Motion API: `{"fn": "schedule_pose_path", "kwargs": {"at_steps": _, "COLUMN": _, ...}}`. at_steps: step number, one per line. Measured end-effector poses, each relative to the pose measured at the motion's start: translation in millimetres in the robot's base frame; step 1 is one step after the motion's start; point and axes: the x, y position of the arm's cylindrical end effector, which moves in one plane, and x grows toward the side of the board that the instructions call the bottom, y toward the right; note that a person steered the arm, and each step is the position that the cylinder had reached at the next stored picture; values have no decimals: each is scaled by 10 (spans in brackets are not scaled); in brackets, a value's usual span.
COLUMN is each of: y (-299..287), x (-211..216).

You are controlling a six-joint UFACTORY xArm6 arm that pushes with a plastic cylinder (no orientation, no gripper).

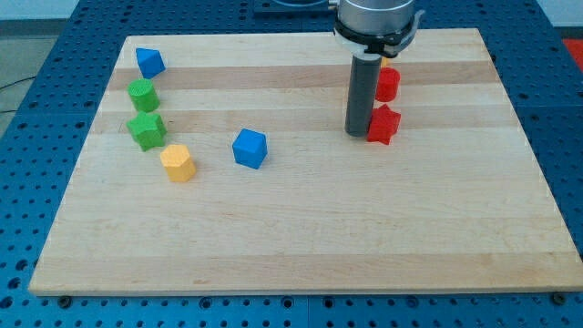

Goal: Move blue cube bottom right to red star

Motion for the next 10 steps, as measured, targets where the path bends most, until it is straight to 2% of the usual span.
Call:
{"fn": "schedule_pose_path", "kwargs": {"at_steps": 1, "y": 157, "x": 1}}
{"fn": "schedule_pose_path", "kwargs": {"at_steps": 4, "y": -1238, "x": 1345}}
{"fn": "schedule_pose_path", "kwargs": {"at_steps": 5, "y": -1448, "x": 1414}}
{"fn": "schedule_pose_path", "kwargs": {"at_steps": 6, "y": -1599, "x": 1413}}
{"fn": "schedule_pose_path", "kwargs": {"at_steps": 7, "y": -1854, "x": 1176}}
{"fn": "schedule_pose_path", "kwargs": {"at_steps": 8, "y": -1608, "x": 818}}
{"fn": "schedule_pose_path", "kwargs": {"at_steps": 10, "y": -1983, "x": 406}}
